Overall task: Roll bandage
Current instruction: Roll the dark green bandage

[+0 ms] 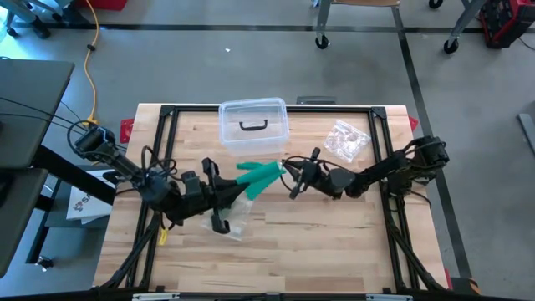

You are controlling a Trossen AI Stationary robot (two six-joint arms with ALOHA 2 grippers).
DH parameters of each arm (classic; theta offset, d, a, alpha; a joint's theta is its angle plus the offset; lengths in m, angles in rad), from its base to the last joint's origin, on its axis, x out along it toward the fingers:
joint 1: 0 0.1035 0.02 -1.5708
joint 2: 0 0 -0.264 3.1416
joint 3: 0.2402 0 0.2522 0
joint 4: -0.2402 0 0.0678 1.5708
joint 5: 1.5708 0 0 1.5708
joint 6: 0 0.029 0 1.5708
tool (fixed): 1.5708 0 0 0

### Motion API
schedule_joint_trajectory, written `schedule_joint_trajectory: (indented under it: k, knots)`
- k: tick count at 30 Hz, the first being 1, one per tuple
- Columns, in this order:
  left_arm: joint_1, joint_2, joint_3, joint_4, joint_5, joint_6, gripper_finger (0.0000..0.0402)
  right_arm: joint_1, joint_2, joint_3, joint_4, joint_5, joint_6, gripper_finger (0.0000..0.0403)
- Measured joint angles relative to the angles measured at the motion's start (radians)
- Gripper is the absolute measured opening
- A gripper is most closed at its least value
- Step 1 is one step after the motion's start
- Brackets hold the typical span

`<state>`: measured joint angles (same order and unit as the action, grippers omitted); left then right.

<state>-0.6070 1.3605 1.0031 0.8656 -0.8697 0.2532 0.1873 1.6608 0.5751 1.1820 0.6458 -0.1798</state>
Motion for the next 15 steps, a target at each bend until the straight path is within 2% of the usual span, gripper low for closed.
schedule_joint_trajectory:
  k: [2,6,8,11,15]
  knots:
    - [-0.006,0.0,0.0,-0.001,-0.036,0.011,0.0009,0.014,0.0,0.0,-0.014,-0.003,-0.014,0.002]
    - [-0.015,0.0,0.0,-0.008,-0.127,0.029,0.0009,0.087,-0.047,-0.001,-0.092,0.162,-0.082,0.0022]
    - [-0.015,0.0,0.0,-0.01,-0.172,0.041,0.0009,0.139,-0.1,-0.001,-0.181,0.193,-0.127,0.0029]
    - [-0.015,0.0,0.0,-0.007,-0.217,0.064,0.0009,0.21,-0.171,-0.001,-0.424,0.182,-0.098,0.0052]
    - [-0.006,0.0,0.0,-0.008,-0.226,0.072,0.0009,0.277,-0.241,-0.001,-0.808,0.174,0.096,0.0108]
